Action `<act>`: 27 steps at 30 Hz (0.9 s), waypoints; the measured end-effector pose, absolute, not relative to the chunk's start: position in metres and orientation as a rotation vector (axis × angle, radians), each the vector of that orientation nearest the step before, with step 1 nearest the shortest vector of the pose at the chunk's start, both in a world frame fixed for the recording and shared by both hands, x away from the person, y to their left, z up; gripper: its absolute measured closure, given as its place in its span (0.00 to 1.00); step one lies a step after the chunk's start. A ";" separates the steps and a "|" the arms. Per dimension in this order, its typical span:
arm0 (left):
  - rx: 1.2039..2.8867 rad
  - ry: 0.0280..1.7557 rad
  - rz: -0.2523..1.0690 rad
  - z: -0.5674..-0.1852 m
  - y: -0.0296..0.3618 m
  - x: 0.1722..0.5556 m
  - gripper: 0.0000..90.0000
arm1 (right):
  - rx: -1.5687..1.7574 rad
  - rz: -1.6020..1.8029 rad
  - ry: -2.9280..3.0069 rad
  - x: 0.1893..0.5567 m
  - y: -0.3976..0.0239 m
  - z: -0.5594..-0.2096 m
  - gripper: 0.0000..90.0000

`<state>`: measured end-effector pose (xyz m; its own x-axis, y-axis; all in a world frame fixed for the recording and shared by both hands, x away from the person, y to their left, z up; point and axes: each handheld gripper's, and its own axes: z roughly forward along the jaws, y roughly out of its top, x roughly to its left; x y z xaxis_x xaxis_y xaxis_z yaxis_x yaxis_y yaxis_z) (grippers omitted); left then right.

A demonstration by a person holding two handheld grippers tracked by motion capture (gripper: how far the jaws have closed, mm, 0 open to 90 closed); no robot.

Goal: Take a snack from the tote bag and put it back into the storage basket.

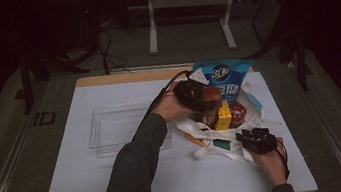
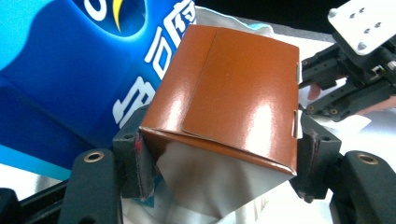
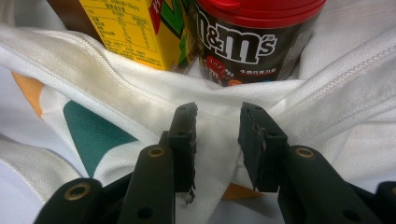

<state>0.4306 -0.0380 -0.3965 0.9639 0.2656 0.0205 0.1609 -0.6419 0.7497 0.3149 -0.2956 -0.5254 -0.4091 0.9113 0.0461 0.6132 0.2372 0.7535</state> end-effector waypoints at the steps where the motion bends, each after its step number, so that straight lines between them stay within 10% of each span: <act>1: 2.280 0.296 0.164 -0.396 -0.039 0.430 0.39 | 1.397 1.001 2.112 0.315 -0.296 -0.526 0.74; 27: 2.266 0.256 0.209 -0.403 -0.048 0.422 0.47 | 1.376 1.040 2.082 0.312 -0.296 -0.530 0.71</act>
<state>0.4216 -0.0483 -0.4032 0.9654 0.2524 0.0659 0.1149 -0.6383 0.7612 0.3117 -0.2964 -0.5299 -0.4117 0.9101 0.0465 0.5838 0.2242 0.7804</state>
